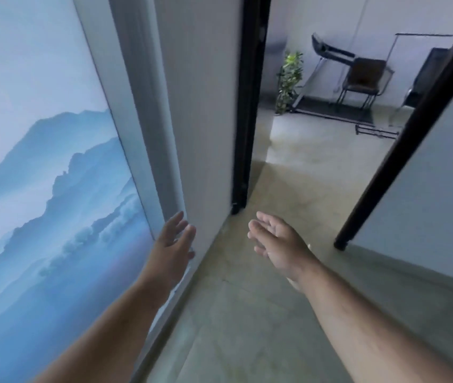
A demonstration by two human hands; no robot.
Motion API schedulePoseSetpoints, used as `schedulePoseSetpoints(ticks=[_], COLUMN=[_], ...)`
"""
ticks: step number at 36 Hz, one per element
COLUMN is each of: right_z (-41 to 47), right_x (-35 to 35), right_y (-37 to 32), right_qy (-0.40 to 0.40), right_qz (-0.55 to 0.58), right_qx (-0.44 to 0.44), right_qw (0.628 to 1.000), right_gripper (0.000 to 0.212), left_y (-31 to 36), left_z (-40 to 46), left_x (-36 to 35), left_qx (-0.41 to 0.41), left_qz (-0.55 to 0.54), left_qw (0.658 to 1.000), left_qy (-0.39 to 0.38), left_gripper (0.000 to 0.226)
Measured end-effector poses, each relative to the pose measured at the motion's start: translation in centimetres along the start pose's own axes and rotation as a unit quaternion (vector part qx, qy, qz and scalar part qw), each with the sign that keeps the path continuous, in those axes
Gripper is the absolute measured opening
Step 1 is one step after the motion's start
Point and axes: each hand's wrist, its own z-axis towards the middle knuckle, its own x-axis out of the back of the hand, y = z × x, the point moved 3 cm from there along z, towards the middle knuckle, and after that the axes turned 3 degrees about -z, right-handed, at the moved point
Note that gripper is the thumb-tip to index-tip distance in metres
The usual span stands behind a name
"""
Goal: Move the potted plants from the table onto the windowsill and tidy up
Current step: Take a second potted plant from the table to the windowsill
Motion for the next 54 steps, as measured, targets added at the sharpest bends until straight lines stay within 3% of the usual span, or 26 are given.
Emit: schedulePoseSetpoints(ticks=[12,21,30,37,45,54], right_z=[-13.3,-24.6,-37.3,-44.2,-47.6,-46.4], right_x=[22.7,39.2,55.3,64.1,72.7,86.8], right_y=[4.8,10.3,15.0,17.9,21.5,23.9], right_qy=[0.257,0.38,0.472,0.525,0.57,0.604], right_qz=[0.077,0.12,0.134,0.149,0.154,0.136], right_qx=[-0.033,-0.039,-0.037,-0.045,-0.063,-0.092], right_qw=[0.963,0.916,0.87,0.837,0.804,0.78], right_gripper=[0.053,0.061,0.058,0.062,0.065,0.062], left_y=[-2.0,-3.8,-6.3,-7.5,-9.9,-13.1], left_z=[-6.4,-16.6,-27.9,-34.9,-38.2,-37.7], left_x=[-24.6,-42.7,-60.0,-70.2,-81.8,-98.8], left_qx=[-0.021,-0.008,-0.002,0.006,0.012,0.046], left_qz=[0.053,0.051,0.05,0.077,0.108,0.087], left_qw=[0.968,0.939,0.908,0.874,0.839,0.828], left_qy=[-0.243,-0.341,-0.416,-0.48,-0.533,-0.552], left_gripper=[0.051,0.047,0.049,0.05,0.049,0.052])
